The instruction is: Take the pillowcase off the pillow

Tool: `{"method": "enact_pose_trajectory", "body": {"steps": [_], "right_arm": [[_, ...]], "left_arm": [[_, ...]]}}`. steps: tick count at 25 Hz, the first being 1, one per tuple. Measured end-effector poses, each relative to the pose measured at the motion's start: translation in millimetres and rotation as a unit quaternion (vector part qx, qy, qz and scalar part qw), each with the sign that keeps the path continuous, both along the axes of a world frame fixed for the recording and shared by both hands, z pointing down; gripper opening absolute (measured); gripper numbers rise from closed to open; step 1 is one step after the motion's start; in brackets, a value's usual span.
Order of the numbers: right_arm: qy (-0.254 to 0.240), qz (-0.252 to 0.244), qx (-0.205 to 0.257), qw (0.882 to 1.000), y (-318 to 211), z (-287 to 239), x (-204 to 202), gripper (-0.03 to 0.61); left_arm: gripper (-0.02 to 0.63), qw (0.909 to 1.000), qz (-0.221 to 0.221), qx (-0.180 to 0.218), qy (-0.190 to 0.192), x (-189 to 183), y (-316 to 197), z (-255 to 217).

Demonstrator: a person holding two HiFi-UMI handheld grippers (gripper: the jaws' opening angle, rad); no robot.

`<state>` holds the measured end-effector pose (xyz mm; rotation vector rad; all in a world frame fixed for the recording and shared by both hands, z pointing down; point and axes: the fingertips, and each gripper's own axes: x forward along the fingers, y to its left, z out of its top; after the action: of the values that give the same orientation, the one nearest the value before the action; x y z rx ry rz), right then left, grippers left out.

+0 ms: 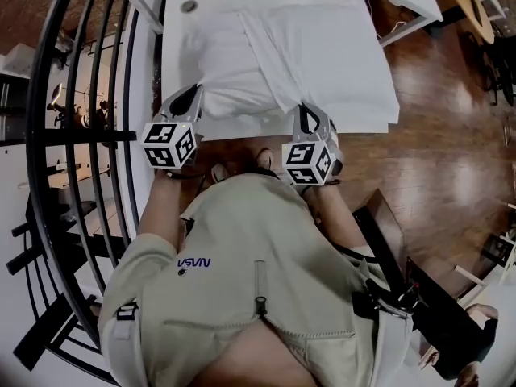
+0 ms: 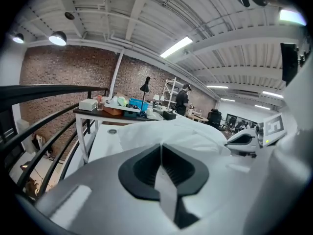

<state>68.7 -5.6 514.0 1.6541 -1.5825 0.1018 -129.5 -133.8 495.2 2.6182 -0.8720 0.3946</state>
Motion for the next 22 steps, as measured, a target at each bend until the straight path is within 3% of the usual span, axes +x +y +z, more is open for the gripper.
{"method": "enact_pose_trajectory", "body": {"steps": [4,10,17,22], "right_arm": [[-0.013,0.013,-0.042,0.999,5.9,36.3,8.6,0.005],[-0.094,0.006,-0.092,0.991,6.8,62.7,-2.8,0.013],[-0.184,-0.025,-0.101,0.977,8.6,43.1,-17.5,0.081],[-0.236,-0.078,-0.058,0.967,7.5,-6.8,-29.2,0.081]], "left_arm": [[0.018,0.9993,-0.008,-0.027,-0.025,-11.0,14.6,30.5],[0.023,0.9968,0.014,-0.053,-0.058,-8.0,45.2,76.3],[0.055,0.9971,0.024,-0.026,-0.067,0.9,49.0,60.9],[0.061,0.9988,-0.027,-0.011,-0.038,-17.9,40.6,26.4]]}}
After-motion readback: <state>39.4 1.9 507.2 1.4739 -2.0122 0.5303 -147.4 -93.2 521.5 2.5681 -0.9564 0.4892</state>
